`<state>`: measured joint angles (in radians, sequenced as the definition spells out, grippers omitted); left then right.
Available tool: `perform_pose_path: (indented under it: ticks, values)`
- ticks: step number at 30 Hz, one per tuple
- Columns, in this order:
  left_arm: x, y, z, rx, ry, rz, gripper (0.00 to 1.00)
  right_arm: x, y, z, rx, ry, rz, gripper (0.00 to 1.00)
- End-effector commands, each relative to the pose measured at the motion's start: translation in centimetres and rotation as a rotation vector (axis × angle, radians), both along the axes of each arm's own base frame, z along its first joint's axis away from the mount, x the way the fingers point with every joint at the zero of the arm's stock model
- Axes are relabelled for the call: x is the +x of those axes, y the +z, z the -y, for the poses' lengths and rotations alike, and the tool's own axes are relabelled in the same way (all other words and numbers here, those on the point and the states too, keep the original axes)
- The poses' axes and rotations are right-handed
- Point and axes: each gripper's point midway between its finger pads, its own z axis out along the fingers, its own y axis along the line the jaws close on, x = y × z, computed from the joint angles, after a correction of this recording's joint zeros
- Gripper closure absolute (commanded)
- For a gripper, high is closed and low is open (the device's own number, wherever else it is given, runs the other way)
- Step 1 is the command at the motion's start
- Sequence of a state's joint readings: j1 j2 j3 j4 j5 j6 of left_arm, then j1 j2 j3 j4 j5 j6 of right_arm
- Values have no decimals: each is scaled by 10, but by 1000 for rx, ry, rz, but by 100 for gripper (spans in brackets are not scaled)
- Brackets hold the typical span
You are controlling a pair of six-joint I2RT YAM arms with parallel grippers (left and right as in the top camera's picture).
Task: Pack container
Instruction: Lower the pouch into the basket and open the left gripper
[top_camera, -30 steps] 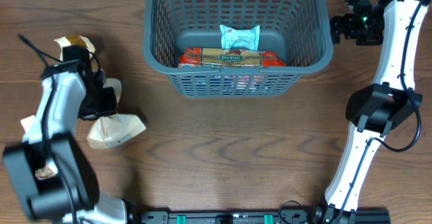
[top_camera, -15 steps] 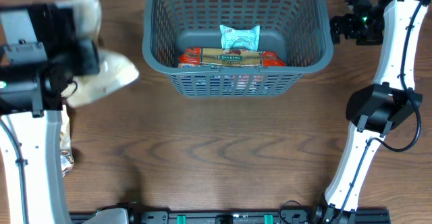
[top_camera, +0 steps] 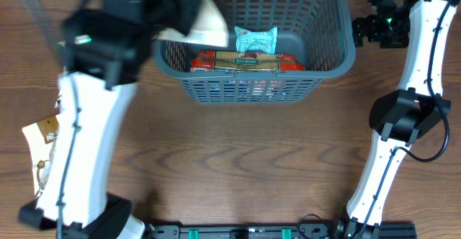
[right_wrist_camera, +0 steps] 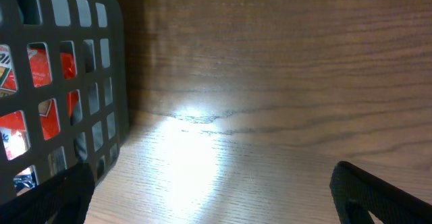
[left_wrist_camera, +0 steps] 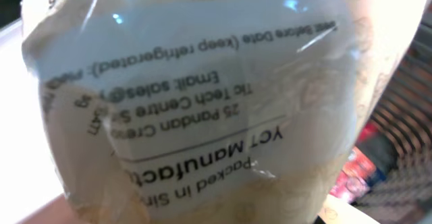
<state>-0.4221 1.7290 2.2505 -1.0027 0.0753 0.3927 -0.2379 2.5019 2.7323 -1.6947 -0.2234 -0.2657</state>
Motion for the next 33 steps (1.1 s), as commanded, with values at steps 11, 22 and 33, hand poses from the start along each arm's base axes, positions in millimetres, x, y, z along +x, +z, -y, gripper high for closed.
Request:
perform_pose_path:
  ticks: [11,22,33]
  values:
    - [35,-141,54,529,-462,-100,93,0,0,-4,17,14,2,1]
    - [55,-213,41,558,-451,-275,57,0,0,-5,19,17,2,1]
    - [47,-174,31,508,-369,-235,36,0,0,-5,19,17,3,1]
